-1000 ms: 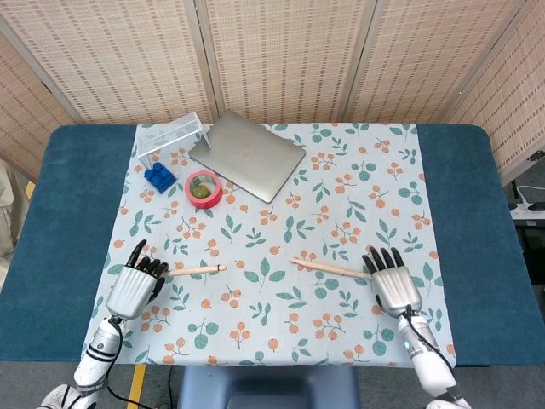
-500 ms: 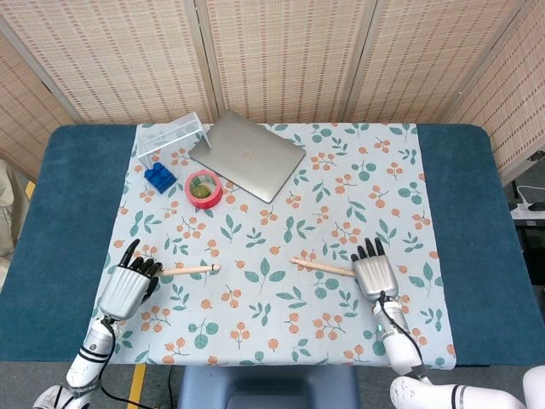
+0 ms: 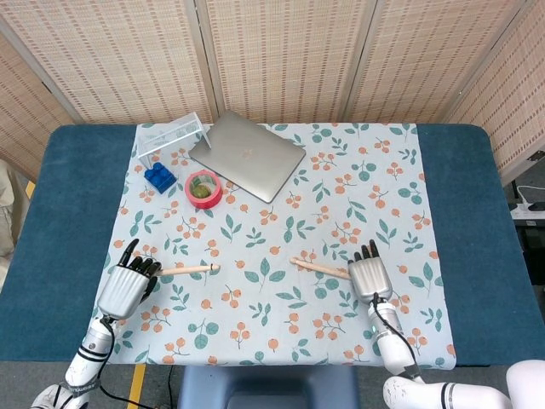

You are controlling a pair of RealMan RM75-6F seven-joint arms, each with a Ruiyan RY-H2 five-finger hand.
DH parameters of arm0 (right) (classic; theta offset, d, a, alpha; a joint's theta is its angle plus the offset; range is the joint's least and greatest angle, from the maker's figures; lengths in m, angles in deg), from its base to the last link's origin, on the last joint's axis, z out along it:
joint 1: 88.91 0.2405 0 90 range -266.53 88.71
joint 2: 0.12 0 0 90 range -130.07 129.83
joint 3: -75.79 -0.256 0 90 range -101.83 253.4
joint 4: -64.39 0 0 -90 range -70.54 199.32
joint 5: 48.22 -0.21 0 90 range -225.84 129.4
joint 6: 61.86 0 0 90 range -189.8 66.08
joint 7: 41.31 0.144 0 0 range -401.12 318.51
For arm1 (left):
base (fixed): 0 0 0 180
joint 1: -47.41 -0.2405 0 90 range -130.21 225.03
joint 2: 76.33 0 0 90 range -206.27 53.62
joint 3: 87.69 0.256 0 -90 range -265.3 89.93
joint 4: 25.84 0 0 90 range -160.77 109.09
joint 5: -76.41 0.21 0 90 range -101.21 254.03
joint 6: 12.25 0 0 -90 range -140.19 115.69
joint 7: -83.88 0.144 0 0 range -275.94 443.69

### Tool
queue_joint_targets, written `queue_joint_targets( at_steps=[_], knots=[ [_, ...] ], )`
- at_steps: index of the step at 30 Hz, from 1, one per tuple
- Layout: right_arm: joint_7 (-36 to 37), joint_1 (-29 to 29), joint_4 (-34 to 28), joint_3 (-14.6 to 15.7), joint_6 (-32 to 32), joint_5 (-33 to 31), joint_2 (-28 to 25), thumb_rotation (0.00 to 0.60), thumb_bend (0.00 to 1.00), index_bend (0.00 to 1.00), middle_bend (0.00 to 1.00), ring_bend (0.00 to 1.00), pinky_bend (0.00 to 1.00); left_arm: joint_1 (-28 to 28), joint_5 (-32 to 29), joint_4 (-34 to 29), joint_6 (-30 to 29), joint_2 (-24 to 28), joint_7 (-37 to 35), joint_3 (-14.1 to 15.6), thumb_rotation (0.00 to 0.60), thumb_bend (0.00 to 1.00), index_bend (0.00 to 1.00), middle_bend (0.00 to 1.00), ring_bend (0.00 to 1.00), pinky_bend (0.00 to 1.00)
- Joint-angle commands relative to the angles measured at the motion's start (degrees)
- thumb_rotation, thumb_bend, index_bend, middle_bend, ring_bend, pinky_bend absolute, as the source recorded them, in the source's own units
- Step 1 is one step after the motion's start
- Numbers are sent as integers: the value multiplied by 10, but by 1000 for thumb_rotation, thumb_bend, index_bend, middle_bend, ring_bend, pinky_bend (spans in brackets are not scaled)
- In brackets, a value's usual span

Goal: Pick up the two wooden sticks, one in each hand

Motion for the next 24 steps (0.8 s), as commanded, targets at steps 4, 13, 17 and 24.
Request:
queue_joint_targets(
  at_steps=[4,13,17,24],
  knots=[
    [-5,3,8,7,5,-2,6,600,266,593,374,206,71,0,-2,5,2,-1,-1,-1,600,527,827,881,513,149],
    [-1,4,7,9,15,-1,7,600,299,705,493,349,93,0,-4,8,1,-1,0,-1,600,527,828,881,517,149],
    [-3,3,-6,18,33,25,1,600,312,750,537,387,105,1,-5,7,2,0,1,-1,600,527,828,881,517,149],
    [-28,3,-21,29,51,40,-2,600,320,787,570,420,105,2,-3,1,2,1,5,1,600,527,828,881,518,149]
  ],
)
